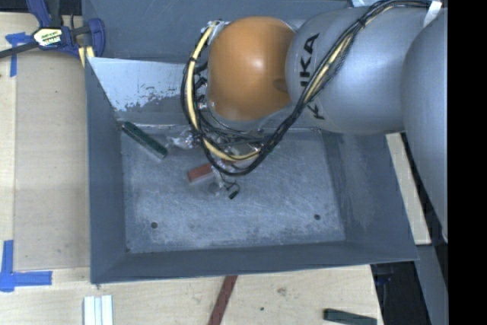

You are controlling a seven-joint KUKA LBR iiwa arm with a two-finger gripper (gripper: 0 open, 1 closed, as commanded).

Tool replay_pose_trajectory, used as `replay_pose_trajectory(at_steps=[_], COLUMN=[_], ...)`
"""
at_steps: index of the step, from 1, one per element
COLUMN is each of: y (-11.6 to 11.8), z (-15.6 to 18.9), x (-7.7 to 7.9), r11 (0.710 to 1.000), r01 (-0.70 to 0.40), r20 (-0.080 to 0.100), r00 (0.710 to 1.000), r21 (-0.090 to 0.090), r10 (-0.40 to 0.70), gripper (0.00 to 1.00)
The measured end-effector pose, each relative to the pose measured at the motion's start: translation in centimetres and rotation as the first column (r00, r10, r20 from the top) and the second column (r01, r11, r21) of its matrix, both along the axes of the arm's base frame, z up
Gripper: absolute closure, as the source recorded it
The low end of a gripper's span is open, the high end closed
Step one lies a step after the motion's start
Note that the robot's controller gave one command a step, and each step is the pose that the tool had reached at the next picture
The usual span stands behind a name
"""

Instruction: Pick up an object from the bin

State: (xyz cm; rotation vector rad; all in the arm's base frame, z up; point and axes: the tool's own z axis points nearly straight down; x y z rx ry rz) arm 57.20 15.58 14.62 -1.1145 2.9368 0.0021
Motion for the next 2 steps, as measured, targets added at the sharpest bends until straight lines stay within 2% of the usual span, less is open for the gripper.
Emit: replay_pose_trajectory(at_steps=[1, 2], y=[-0.1, -5.7], z=[0.1, -5.4], x=[0.1, 5.2], r11=[1.0, 0.998], r01=[0.001, -0.068], r20=[0.003, 0.004], r00=[1.0, 0.998], r21=[0.0, 0.0], r10=[-0.001, 0.068], gripper=[0.0, 1.0])
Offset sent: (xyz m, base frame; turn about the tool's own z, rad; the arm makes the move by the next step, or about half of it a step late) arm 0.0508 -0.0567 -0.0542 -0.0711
